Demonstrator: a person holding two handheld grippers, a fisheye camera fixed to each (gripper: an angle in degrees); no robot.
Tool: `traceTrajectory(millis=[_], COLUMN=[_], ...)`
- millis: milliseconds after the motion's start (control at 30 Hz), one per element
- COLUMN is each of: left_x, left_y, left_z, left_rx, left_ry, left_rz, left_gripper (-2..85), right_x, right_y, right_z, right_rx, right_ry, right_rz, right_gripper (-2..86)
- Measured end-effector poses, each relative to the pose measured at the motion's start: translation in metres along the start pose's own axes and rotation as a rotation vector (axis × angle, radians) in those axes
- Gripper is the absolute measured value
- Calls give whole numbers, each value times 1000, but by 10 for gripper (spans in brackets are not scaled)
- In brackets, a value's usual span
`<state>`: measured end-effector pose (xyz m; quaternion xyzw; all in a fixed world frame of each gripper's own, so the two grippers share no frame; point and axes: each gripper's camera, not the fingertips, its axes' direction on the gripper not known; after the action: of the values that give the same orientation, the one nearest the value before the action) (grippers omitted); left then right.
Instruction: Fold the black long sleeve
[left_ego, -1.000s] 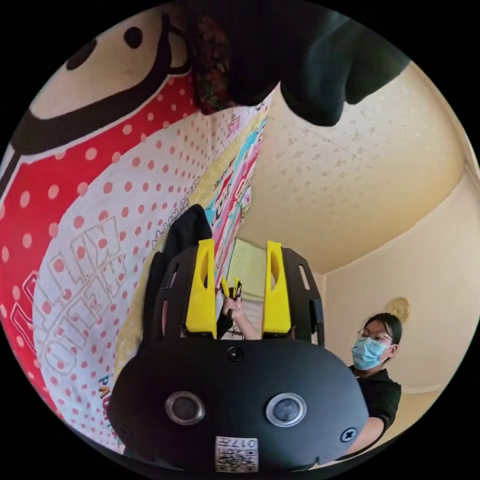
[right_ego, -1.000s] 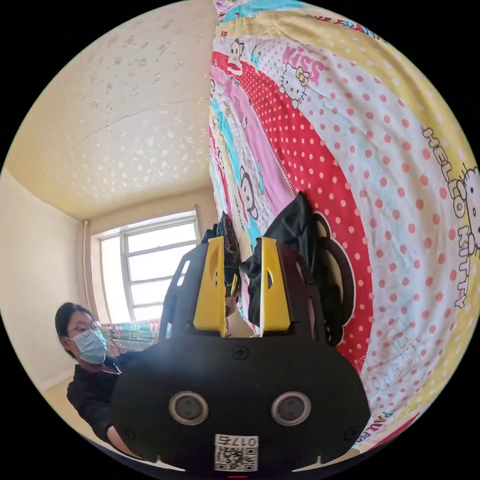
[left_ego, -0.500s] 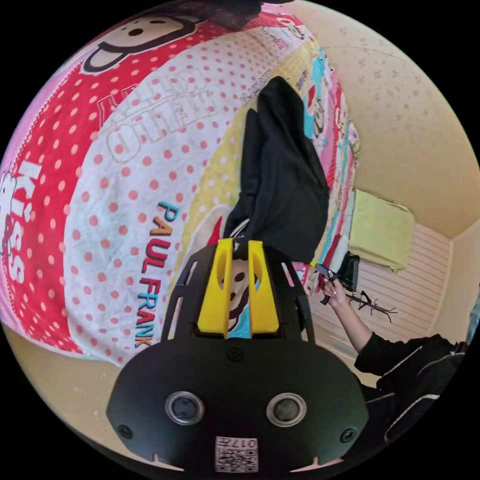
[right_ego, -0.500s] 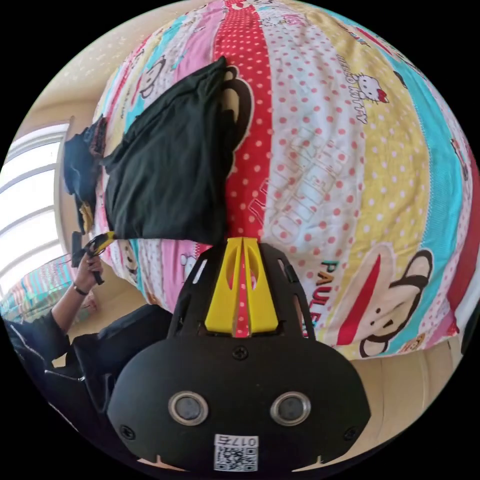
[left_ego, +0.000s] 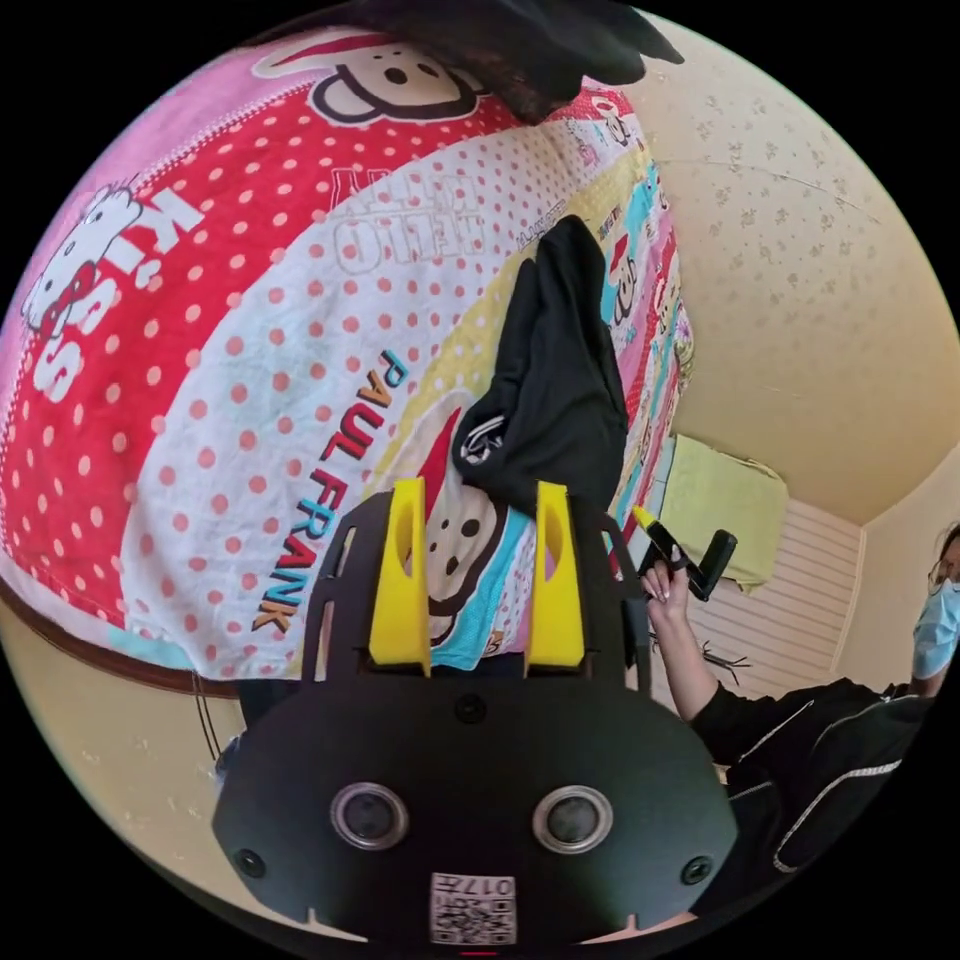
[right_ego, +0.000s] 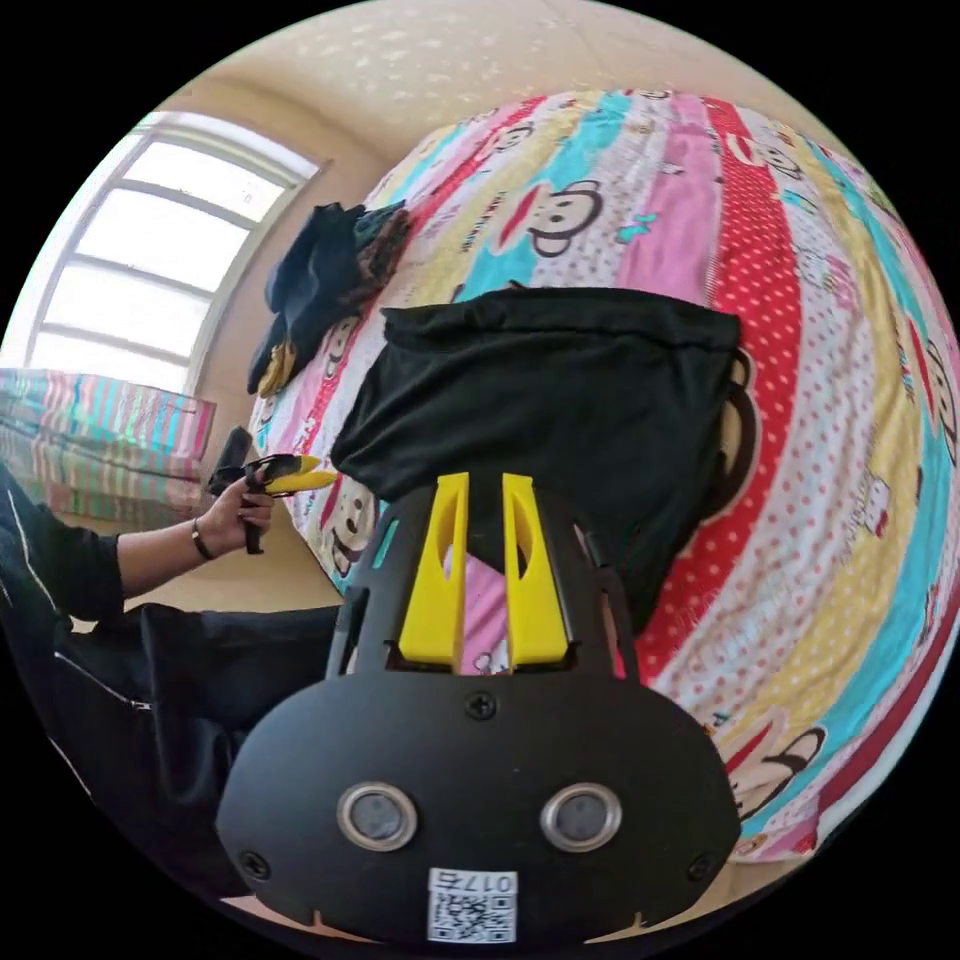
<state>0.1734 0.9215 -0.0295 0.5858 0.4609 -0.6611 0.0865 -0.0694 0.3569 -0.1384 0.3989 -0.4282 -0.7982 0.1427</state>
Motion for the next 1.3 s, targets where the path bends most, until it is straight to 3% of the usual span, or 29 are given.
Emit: traceTrajectory(millis=[167,267,400,500,633,900,1067,1200,1300], left_x=[-14,-19,11,39,62,58,33,9,6], left_y=[-4,-6,-4,3,9,10,11,16,21], left_z=[33,33,28,32,51,77,78,70,63], left_rx=[49,125,128,101,69,101,148,185,187], left_ry=[97,170,169,115,65,50,66,79,110], left_rz=[-85,-117,36,178,312,341,270,184,191], left_gripper=[65,29,18,19,21,18,19,18,16], right_x=[-62,-95,-125,-112,-83,-146,-174,-183,-175], right_y=[-7,-3,-4,-23,-73,-172,-167,-164,-172], right_z=[79,102,105,94,100,202,299,279,215], right_rx=[-101,-139,-91,-43,-143,-572,-898,-837,-722], right_ry=[-185,-156,-80,-164,-210,158,540,586,398], right_rz=[-140,-203,-272,-93,95,-121,-341,-471,-439], right_gripper=[116,130,134,143,183,207,144,54,44])
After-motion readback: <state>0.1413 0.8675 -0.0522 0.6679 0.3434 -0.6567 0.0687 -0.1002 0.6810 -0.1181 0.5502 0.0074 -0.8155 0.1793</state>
